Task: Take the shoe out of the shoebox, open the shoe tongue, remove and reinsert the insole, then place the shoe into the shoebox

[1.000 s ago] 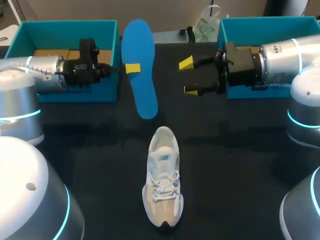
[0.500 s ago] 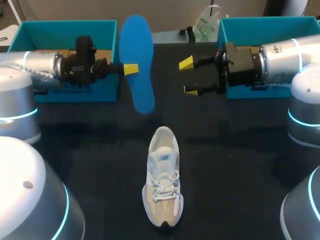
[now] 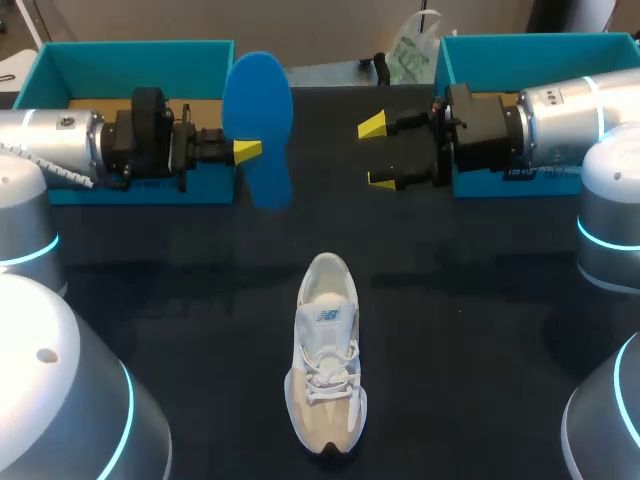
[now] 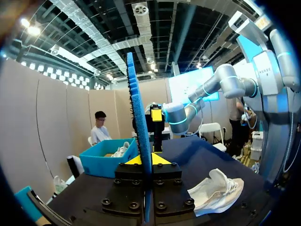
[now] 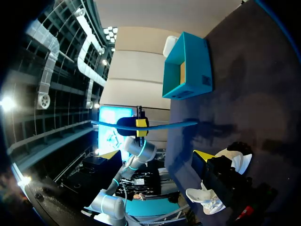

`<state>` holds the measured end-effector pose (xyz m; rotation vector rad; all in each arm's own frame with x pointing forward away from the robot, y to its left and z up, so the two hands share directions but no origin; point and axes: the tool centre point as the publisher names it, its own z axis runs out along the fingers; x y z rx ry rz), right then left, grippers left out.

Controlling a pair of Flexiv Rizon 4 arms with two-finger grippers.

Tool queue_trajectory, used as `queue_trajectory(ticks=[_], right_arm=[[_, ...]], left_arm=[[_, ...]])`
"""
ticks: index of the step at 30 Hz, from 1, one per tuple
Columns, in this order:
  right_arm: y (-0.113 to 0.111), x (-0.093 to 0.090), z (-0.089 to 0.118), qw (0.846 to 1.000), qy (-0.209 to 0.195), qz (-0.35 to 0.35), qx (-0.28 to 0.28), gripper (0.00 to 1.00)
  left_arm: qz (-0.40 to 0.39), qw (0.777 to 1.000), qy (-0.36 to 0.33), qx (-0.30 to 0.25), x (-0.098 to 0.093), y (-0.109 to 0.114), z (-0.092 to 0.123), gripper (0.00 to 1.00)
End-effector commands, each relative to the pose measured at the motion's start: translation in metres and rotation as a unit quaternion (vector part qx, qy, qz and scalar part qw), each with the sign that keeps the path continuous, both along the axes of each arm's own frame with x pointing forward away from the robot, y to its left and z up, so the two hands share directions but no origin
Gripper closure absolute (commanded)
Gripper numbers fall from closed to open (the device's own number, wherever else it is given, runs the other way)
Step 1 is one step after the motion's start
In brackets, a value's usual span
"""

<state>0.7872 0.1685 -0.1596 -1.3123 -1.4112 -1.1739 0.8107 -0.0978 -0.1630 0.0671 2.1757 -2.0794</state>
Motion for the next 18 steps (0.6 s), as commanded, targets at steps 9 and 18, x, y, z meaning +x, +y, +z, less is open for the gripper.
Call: queue_trajectory(ticks=[9, 18], right_arm=[[0.002, 0.0, -0.001, 1.0, 0.0, -0.001, 0.0, 0.0], [0.002, 0.0, -0.001, 1.0, 0.0, -0.001, 0.0, 0.0]], left_arm=[[-0.003, 0.941, -0.339, 0.011, -0.031, -0.01, 0.02, 1.0], [0.003, 0.902, -0.431, 0.004, -0.021, -0.016, 0.014, 1.0]])
